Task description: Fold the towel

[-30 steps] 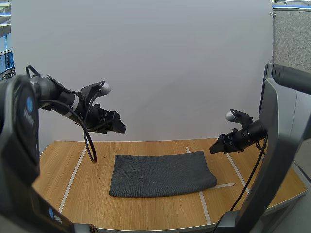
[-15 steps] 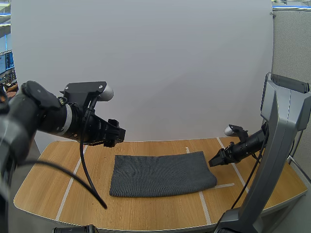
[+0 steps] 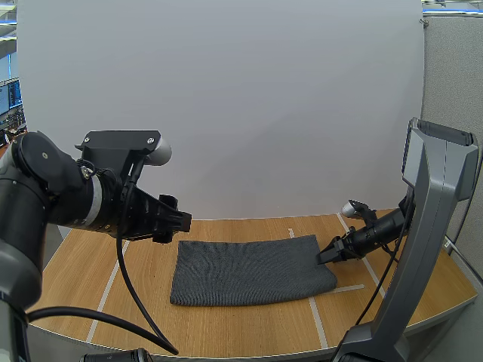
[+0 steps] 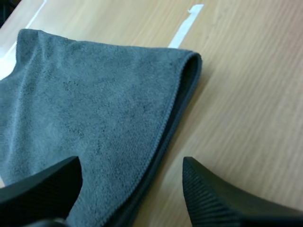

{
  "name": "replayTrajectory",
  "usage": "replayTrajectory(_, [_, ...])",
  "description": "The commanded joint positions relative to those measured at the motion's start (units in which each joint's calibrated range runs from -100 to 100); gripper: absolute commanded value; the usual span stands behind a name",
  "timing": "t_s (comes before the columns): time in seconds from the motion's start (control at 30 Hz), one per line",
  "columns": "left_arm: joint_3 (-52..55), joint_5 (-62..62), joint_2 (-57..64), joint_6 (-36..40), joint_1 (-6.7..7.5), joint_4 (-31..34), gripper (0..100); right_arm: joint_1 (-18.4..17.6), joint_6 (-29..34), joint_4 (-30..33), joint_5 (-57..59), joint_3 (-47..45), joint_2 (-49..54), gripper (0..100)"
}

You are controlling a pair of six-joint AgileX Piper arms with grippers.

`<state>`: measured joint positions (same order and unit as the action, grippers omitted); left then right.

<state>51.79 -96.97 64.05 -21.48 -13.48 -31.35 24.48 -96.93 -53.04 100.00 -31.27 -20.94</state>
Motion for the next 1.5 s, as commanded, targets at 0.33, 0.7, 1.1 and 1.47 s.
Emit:
replayTrajectory(0.33, [4.84, 1.05, 0.45, 0.83, -0.08, -0.05, 100, -2.41, 0.37, 2.77, 0.00, -0.61, -2.70, 100])
replayTrajectory(0.7, [5.32, 1.94, 0.45, 0.83, -0.08, 0.41, 100, -2.50, 0.46, 3.96, 0.00, -0.61, -2.70, 68])
replayTrajectory(1.1, [5.32, 0.63, 0.45, 0.83, -0.08, 0.76, 100, -2.50, 0.46, 0.86, 0.00, -0.46, -2.58, 0])
replayTrajectory(1.47, [5.32, 2.10, 0.45, -0.65, -0.08, 3.06, 100, -3.11, 4.03, -0.11, 0.00, -0.62, 5.96, 0])
